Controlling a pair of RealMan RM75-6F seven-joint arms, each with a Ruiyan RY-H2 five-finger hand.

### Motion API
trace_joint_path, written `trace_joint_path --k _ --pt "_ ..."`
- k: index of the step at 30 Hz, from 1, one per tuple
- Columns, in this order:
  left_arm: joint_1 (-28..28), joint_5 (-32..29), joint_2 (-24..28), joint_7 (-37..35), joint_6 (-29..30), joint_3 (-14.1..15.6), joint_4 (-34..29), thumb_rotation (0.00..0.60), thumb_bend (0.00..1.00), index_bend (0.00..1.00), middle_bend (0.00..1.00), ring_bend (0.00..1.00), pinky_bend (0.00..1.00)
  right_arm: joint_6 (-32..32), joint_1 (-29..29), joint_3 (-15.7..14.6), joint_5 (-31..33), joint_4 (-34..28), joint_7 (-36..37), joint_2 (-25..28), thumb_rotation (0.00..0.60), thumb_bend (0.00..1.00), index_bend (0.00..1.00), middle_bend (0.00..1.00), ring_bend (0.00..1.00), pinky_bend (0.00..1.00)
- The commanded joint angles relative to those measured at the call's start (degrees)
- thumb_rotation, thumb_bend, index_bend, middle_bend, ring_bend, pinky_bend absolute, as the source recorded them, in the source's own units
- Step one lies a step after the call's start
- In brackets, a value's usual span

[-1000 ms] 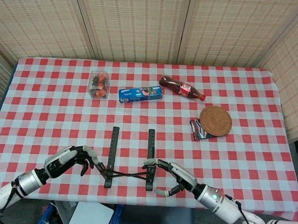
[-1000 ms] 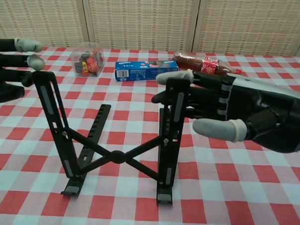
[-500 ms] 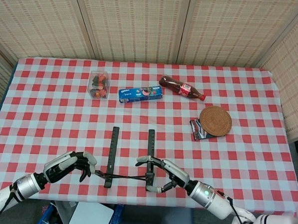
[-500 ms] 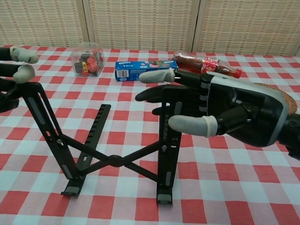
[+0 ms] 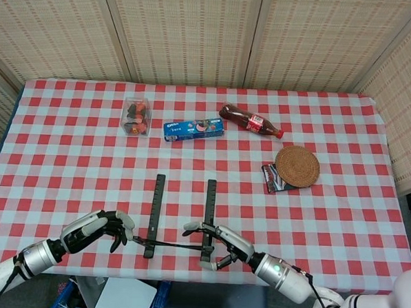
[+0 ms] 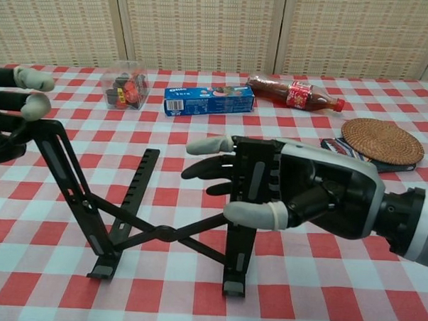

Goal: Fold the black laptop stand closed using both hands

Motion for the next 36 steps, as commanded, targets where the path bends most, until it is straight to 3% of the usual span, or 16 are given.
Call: trace_joint_path --k 1,20,36 --pt "-0.26 -0.12 -0.04 0.27 -0.04 0.12 -0.3 0.228 0.21 0.37 0.42 0.45 0.64 0.45 -0.45 -0.66 0.09 0.41 0.82 -0.33 0.6 0.25 0.17 0.22 0.08 0.08" --pt "-1.29 -4.48 -0.93 3.04 -1.56 -1.49 -1.7 0.227 0.21 0.37 0.42 0.44 0.5 3.14 -3.22 -4.32 -0.34 3.8 4.57 -2.56 0.6 0.28 0.17 0.22 0.08 0.08" --pt "-0.76 -8.27 -1.72 5.14 -2.01 -3.83 -1.66 0.245 0.21 0.37 0.42 0.43 0.49 3.4 -4.52 -6.06 -0.28 2.59 5.35 -2.67 0.6 0.29 0.17 0.22 0.08 0.08"
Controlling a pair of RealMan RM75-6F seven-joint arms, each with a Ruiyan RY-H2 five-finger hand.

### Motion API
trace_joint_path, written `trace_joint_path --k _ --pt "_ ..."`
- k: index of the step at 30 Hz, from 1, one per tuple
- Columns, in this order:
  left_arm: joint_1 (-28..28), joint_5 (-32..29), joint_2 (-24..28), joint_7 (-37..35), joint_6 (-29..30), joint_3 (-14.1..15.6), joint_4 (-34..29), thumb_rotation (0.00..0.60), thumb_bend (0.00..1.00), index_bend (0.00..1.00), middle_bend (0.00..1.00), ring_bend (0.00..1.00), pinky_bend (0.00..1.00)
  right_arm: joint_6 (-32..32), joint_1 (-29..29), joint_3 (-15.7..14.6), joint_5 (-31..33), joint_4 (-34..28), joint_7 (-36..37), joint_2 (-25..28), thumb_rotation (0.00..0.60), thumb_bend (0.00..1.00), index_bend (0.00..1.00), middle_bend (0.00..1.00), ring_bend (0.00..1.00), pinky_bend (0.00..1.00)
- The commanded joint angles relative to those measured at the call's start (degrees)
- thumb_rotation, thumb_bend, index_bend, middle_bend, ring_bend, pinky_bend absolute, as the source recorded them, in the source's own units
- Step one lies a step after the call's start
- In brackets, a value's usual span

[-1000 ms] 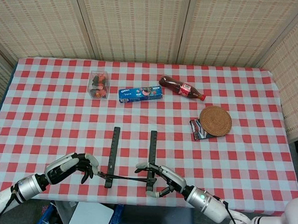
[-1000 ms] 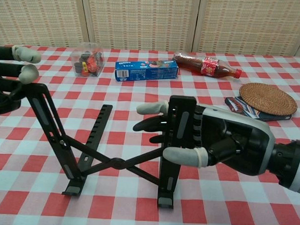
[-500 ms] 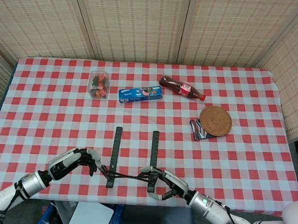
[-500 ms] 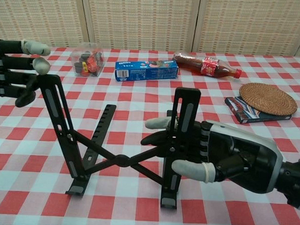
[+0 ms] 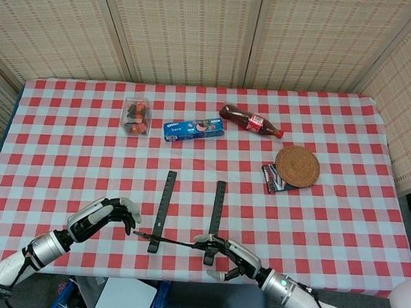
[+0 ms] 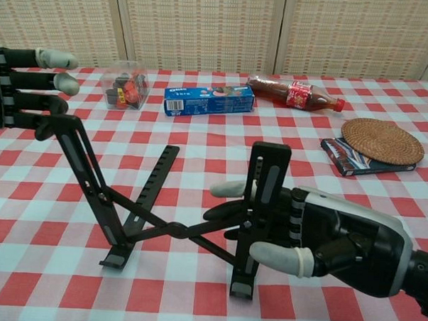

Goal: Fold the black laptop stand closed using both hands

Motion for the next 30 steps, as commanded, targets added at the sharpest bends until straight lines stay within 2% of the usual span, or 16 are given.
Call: trace_joint_path --k 1,6,11,16,20,24,28,30 --pt "0.58 -1.28 -0.24 0.58 0.34 -0.9 -0.17 0.246 0.21 0.37 0.42 0.42 0.49 0.21 -0.07 0.08 -0.18 0.04 -0.67 0.08 0.6 0.29 0.17 0.22 0.08 0.08" --pt "1.27 -1.56 -0.13 1.08 1.04 -1.48 -0.08 0.247 0.21 0.34 0.41 0.37 0.47 0.91 -0.25 0.59 -0.08 -0.38 -1.57 0.66 0.6 0.29 0.17 0.22 0.08 0.08" --pt "1.92 -1.58 -1.16 5.7 0.81 -2.12 3.1 0.247 0.21 0.26 0.27 0.22 0.34 1.03 0.0 0.71 -0.4 -1.27 -1.86 1.6 0.6 0.29 0.17 0.22 0.08 0.08" --pt "2.09 -0.85 -2.67 11.19 -0.45 -2.17 7.52 0.265 0.21 0.2 0.22 0.18 0.27 1.5 0.12 0.7 -0.97 -2.42 -3.57 3.09 0.6 0.29 0.17 0.22 0.08 0.08" --pt "1.98 1.44 -3.31 14.32 -0.61 -1.33 11.25 0.342 0.21 0.16 0.17 0.13 0.25 2.16 0.45 0.76 -1.79 -4.37 -6.97 6.22 0.6 0.29 0.17 0.22 0.08 0.08" --pt "1.98 3.15 -3.22 16.86 -0.57 -0.27 13.29 0.378 0.21 0.14 0.15 0.11 0.24 2.6 1.15 0.92 -2.28 -8.3 -10.89 11.68 0.6 0.29 0.17 0.22 0.08 0.08" --pt "1.78 4.36 -3.18 18.85 -0.98 0.71 14.3 0.554 0.21 0.14 0.13 0.08 0.23 3.11 1.59 1.35 -2.2 -12.58 -14.4 17.13 0.6 0.29 0.17 0.22 0.08 0.08" --pt "1.59 5.02 -3.37 21.38 -1.54 1.09 14.74 0.599 0.21 0.15 0.13 0.08 0.23 3.42 1.73 1.74 -2.04 -14.54 -15.89 19.6 0.6 0.29 0.17 0.22 0.08 0.08"
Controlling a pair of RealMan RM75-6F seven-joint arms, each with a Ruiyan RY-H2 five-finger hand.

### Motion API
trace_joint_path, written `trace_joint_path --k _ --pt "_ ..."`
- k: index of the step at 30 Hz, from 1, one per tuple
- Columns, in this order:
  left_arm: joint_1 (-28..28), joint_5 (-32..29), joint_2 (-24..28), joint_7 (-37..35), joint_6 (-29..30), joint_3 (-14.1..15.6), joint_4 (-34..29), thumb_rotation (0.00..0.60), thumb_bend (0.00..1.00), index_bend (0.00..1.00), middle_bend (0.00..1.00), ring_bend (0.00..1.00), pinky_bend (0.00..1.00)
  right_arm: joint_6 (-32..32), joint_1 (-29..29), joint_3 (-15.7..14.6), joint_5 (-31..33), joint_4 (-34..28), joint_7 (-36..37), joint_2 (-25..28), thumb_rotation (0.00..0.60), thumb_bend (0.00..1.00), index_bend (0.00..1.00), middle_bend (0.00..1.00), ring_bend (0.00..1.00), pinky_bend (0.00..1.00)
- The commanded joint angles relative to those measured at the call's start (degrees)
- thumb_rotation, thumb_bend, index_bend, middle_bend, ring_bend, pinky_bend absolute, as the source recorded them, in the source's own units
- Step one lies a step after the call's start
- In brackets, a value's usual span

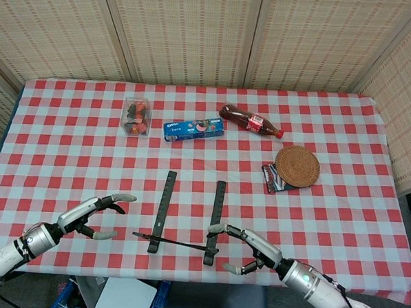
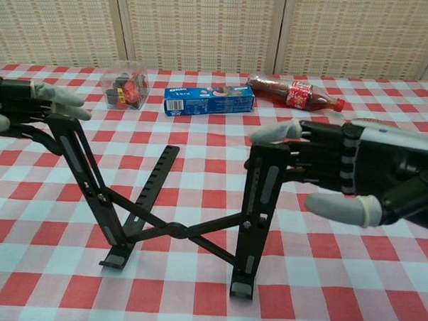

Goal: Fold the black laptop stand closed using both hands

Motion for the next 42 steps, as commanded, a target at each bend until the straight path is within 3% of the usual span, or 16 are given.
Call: trace_joint_path --k 1,10,23,42 --pt "-0.37 1.18 -0.27 4.23 -1.08 0.76 0.66 0.6 0.21 0.15 0.12 0.08 0.23 0.74 0.5 0.81 0.2 -4.0 -3.43 4.76 0.6 0.29 0.17 0.22 0.08 0.08" --pt "-1.2 0.21 -3.23 17.44 -5.77 0.09 -0.85 0.6 0.21 0.22 0.12 0.07 0.23 -1.13 0.62 3.67 5.08 -7.54 -8.31 9.6 0.6 0.29 0.17 0.21 0.08 0.08" --pt "-0.77 -4.18 -9.79 33.61 -10.8 -2.15 1.3 0.6 0.31 0.33 0.12 0.07 0.23 -3.74 -0.12 5.36 6.97 -6.8 -7.79 9.49 0.6 0.29 0.17 0.2 0.08 0.08" --pt "-1.0 -7.32 -14.87 41.23 -12.91 -4.14 2.55 0.6 0.36 0.4 0.12 0.07 0.23 -5.31 -1.45 6.7 7.71 -4.57 -6.1 8.17 0.6 0.29 0.17 0.2 0.08 0.08"
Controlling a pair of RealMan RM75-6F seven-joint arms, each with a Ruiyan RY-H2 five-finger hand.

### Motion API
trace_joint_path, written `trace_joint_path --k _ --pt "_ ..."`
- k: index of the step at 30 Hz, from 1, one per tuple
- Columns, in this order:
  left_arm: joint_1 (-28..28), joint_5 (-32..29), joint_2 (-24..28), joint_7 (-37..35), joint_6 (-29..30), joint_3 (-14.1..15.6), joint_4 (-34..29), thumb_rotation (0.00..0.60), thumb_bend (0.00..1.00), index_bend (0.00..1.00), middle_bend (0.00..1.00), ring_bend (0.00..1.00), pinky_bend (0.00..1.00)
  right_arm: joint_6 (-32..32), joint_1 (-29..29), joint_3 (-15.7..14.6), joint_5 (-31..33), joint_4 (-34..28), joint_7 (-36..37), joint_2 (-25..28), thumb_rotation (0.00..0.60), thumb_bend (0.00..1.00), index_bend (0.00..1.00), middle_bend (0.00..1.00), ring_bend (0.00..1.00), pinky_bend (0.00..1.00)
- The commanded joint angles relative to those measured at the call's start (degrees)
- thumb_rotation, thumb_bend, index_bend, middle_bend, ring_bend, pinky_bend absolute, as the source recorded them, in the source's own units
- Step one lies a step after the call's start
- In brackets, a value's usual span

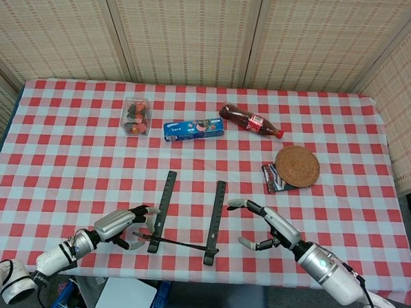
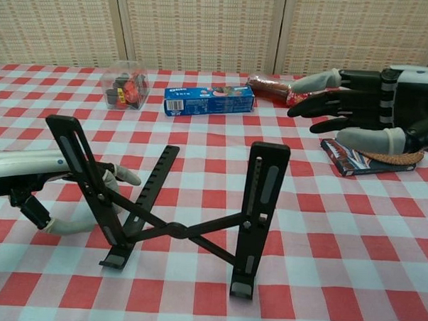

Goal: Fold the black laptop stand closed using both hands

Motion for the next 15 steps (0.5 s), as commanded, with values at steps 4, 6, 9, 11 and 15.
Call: trace_joint_path --k 4,6,9,11,15 --pt "-0.11 -0.29 -0.33 1.12 -0.07 -0.1 -0.07 0.6 0.36 0.41 0.12 0.07 0.23 -0.12 -0.35 0.21 -0.11 0.28 0.22 -0.15 0.6 0.29 0.17 0.2 0.08 0.08" --pt "-0.09 -0.37 -0.37 1.26 -0.04 -0.08 -0.15 0.6 0.36 0.42 0.12 0.07 0.23 -0.15 -0.48 0.27 -0.11 0.36 0.26 -0.14 0.6 0.29 0.17 0.2 0.08 0.08" --pt "-0.24 -0.42 -0.42 1.56 -0.25 -0.03 -0.26 0.6 0.36 0.43 0.12 0.07 0.23 -0.18 -0.67 0.43 -0.07 0.45 0.34 -0.16 0.6 0.29 0.17 0.2 0.08 0.08" --pt "-0.31 -0.48 -0.48 1.69 -0.29 -0.06 -0.36 0.6 0.37 0.43 0.12 0.07 0.23 -0.22 -0.81 0.46 -0.12 0.46 0.31 -0.14 0.6 0.29 0.17 0.2 0.08 0.08" --pt "-0.42 -0.56 -0.55 1.95 -0.32 -0.08 -0.47 0.6 0.38 0.44 0.12 0.07 0.23 -0.37 -0.96 0.61 -0.13 0.49 0.29 -0.11 0.6 0.29 0.17 0.2 0.08 0.08"
